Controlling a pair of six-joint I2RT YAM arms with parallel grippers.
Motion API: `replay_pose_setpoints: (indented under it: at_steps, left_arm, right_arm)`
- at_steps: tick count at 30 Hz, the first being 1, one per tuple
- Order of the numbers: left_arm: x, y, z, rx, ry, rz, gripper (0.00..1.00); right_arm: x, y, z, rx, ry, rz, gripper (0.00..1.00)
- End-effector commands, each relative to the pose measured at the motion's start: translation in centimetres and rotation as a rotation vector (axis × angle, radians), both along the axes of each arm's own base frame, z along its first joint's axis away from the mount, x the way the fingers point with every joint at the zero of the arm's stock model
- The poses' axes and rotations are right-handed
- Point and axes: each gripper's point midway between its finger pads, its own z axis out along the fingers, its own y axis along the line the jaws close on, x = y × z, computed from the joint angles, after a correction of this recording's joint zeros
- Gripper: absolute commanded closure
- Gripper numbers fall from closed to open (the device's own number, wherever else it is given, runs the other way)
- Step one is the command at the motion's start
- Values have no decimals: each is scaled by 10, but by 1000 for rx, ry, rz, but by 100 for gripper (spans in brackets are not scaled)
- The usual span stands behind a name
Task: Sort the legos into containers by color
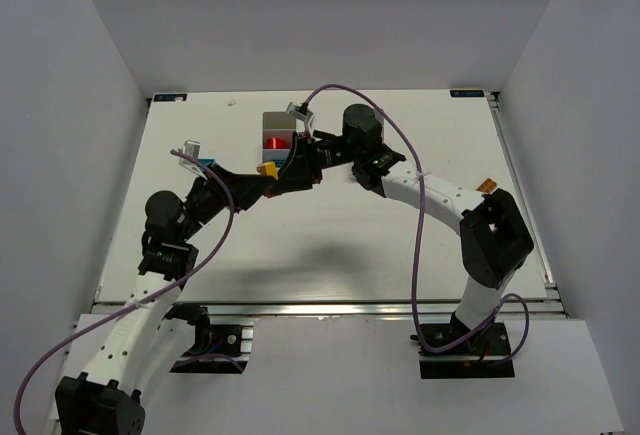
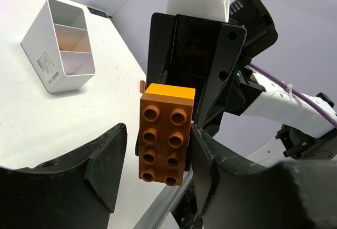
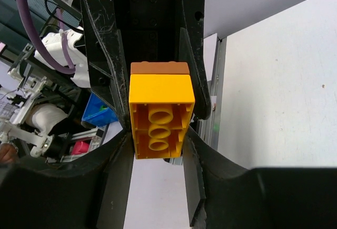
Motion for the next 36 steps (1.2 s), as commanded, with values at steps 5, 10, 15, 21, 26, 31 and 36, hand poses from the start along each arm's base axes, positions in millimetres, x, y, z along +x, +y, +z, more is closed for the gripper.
replay_pose_setpoints:
  at_steps: [5,10,15,21,26,31,36]
  left_arm:
    - [0,5,7,22,-7,37,39]
    - [-1,4,11,11,-9,26,39]
    - [-3,2,19,1,-22,11,30]
    - [-6,0,26,-12,-41,-10,29]
    - [-9,-1,33,-27,-58,-19,21]
    - [-10,-1,39,-37,-71,-25,21]
    - [-10,-1,43,-39,-80,-22,21]
  right_arm:
    - [-5,-5,26,80,-77,14,82]
    - [-10,-9,30,101,-49,33,82]
    - [-13,-11,34,121,-40,47,82]
    - [-12,-12,37,128,-43,46,83]
    - [-11,-13,34,122,-36,44,83]
    - [-10,-13,33,120,-37,42,83]
    - [-9,-13,29,115,-36,44,83]
